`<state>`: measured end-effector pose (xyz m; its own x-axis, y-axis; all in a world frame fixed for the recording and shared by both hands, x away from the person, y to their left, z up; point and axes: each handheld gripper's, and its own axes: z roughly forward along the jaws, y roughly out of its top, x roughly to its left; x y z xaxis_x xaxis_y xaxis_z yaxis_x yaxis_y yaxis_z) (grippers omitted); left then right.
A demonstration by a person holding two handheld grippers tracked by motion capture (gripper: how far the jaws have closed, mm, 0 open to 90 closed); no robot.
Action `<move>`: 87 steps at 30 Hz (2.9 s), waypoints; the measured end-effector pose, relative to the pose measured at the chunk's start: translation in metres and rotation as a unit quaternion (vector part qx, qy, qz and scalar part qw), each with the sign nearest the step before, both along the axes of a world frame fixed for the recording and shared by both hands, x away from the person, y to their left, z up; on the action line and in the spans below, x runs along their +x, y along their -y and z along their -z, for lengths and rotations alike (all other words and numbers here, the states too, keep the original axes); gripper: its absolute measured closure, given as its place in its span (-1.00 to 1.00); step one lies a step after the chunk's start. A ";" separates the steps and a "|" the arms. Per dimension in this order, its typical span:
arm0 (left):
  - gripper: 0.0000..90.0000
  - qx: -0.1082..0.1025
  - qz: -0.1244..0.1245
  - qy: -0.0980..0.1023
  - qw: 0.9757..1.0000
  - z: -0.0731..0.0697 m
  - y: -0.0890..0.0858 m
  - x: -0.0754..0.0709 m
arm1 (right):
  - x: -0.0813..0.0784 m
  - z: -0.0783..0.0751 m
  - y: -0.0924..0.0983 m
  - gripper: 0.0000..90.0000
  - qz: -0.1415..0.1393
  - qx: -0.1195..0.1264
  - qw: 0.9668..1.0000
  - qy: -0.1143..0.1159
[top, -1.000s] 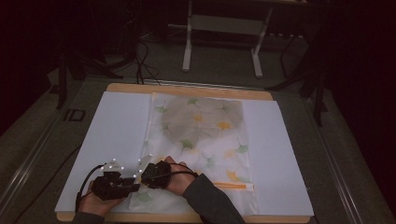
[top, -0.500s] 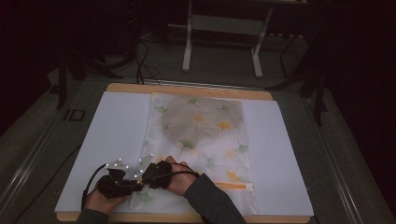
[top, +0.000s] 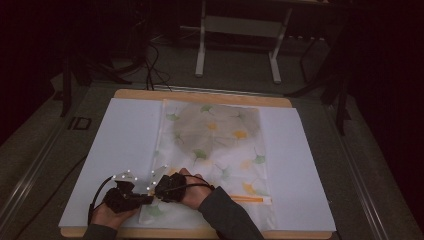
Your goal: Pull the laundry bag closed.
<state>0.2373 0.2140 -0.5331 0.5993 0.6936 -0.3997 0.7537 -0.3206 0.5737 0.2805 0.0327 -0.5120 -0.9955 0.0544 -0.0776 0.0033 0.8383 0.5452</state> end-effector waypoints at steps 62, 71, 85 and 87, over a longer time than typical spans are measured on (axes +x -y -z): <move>0.96 -0.073 -0.007 0.006 0.997 -0.006 -0.018 -0.002 | -0.007 0.002 0.030 1.00 0.003 -0.064 0.996 0.060; 0.96 -0.072 -0.005 0.008 0.997 -0.006 -0.018 -0.003 | -0.004 0.002 0.039 1.00 0.008 -0.067 0.996 0.058; 0.97 -0.074 -0.003 0.009 0.997 -0.007 -0.018 -0.004 | -0.002 0.002 0.049 1.00 0.013 -0.071 0.996 0.057; 0.97 -0.075 -0.005 0.010 0.997 -0.006 -0.018 -0.004 | -0.001 0.002 0.051 1.00 0.013 -0.069 0.996 0.056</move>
<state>0.2336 0.2319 -0.5267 0.6013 0.6330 -0.4876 0.7448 -0.2230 0.6289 0.2795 -0.0181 -0.5138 -0.9784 0.0617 -0.1972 -0.0280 0.9060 0.4224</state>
